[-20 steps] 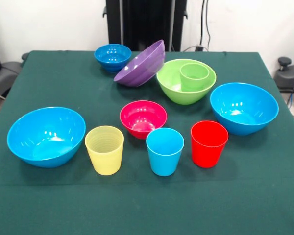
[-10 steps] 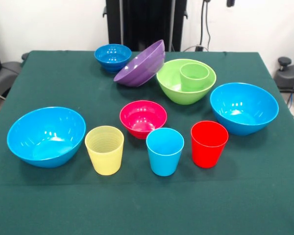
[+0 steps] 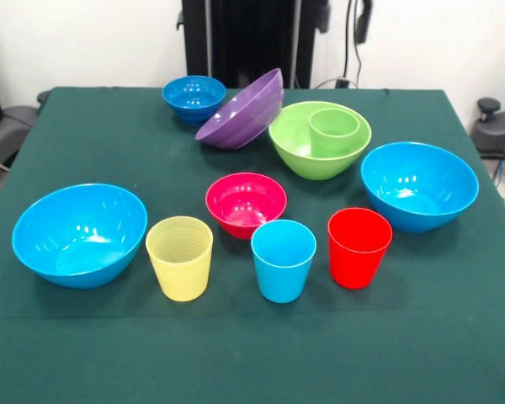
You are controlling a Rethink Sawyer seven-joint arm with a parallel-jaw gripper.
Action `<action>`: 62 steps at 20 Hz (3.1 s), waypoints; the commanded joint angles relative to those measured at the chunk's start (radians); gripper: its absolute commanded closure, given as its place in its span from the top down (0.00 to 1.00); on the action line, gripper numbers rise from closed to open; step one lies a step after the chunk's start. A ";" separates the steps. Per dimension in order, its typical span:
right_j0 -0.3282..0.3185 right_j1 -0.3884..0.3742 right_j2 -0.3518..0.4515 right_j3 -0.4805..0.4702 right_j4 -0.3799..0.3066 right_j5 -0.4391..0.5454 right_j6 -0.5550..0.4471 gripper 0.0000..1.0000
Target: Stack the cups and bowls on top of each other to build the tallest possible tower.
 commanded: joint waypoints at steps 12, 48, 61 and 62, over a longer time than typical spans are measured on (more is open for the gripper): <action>-0.022 0.112 0.021 -0.031 -0.160 0.015 0.008 1.00; 0.078 0.071 -0.030 -0.299 -0.168 0.440 0.072 1.00; 0.066 0.150 -0.024 -0.397 -0.159 0.497 0.082 1.00; 0.067 0.154 -0.024 -0.410 -0.156 0.515 0.083 1.00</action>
